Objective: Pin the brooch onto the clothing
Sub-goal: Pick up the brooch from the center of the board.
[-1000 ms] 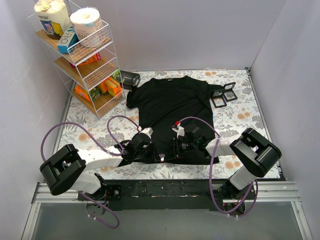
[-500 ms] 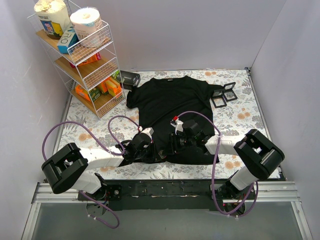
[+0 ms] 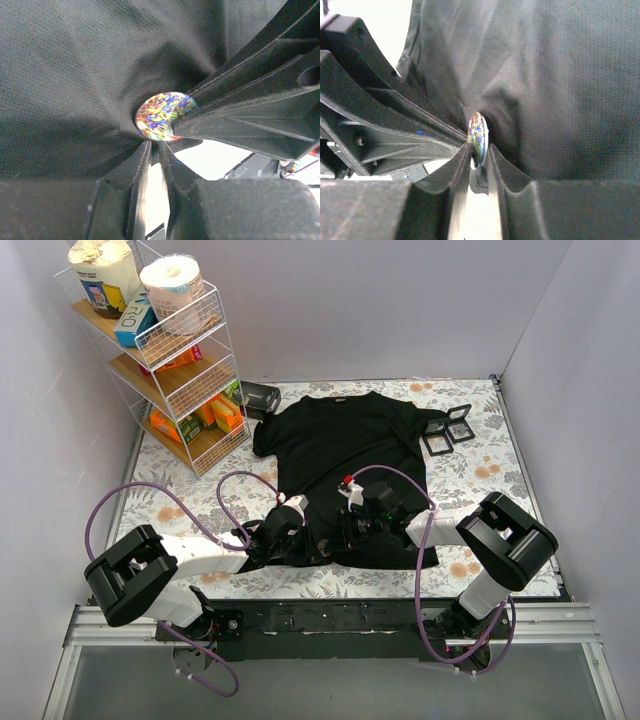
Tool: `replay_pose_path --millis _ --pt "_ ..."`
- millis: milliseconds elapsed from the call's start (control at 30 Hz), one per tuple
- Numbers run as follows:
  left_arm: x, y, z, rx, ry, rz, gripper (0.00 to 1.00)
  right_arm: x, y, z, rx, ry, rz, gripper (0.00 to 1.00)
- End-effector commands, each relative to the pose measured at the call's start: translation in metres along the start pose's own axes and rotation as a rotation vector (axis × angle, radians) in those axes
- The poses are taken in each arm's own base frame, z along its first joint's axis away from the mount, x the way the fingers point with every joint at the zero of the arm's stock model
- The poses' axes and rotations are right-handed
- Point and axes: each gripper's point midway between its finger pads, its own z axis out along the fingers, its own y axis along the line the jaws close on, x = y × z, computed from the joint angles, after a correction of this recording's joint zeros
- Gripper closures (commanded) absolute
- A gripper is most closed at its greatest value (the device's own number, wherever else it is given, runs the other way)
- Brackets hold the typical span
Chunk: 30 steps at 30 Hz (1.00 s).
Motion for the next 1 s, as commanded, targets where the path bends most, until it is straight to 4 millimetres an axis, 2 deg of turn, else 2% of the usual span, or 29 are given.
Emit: replay_pose_path --millis 0,33,133,200,267,400,433,500,533,567,700,767,867,967 --pt "0.031 0.044 -0.001 -0.147 0.100 0.018 0.88 -0.005 0.013 0.001 -0.065 -0.027 -0.021 0.78" --pt "0.030 0.042 -0.001 -0.143 0.093 0.021 0.87 -0.006 0.014 0.000 -0.068 -0.030 -0.019 0.85" --pt "0.021 0.039 -0.005 -0.142 0.059 0.036 0.83 -0.007 0.018 -0.004 -0.072 -0.036 -0.023 0.96" --pt "0.010 0.027 -0.010 -0.116 0.033 0.065 0.68 -0.011 0.023 -0.008 -0.079 -0.046 -0.034 0.99" --pt "-0.014 0.007 -0.021 -0.080 -0.046 0.086 0.51 -0.016 0.031 -0.015 -0.091 -0.058 -0.044 0.99" --pt "-0.044 -0.026 -0.047 0.033 -0.143 0.169 0.34 -0.037 0.044 -0.033 -0.100 -0.107 -0.064 0.99" --pt "-0.050 -0.030 -0.053 0.052 -0.163 0.197 0.33 -0.042 0.045 -0.039 -0.105 -0.114 -0.056 0.99" --pt "-0.062 -0.046 -0.071 0.132 -0.207 0.213 0.31 -0.059 0.059 -0.053 -0.143 -0.159 -0.084 0.99" --pt "-0.063 -0.053 -0.078 0.177 -0.206 0.231 0.31 -0.065 0.063 -0.060 -0.168 -0.168 -0.086 0.99" --pt "-0.073 -0.067 -0.092 0.241 -0.257 0.240 0.31 -0.073 0.074 -0.068 -0.193 -0.194 -0.112 0.99" --pt "-0.090 -0.101 -0.128 0.415 -0.354 0.255 0.27 -0.091 0.101 -0.094 -0.279 -0.240 -0.176 0.99" --pt "-0.096 -0.121 -0.144 0.520 -0.394 0.260 0.27 -0.094 0.115 -0.105 -0.323 -0.245 -0.210 0.99" --pt "-0.099 -0.139 -0.157 0.620 -0.409 0.239 0.28 -0.099 0.136 -0.120 -0.388 -0.261 -0.252 0.99" --pt "-0.103 -0.149 -0.167 0.669 -0.426 0.221 0.31 -0.100 0.155 -0.134 -0.462 -0.277 -0.281 0.99"
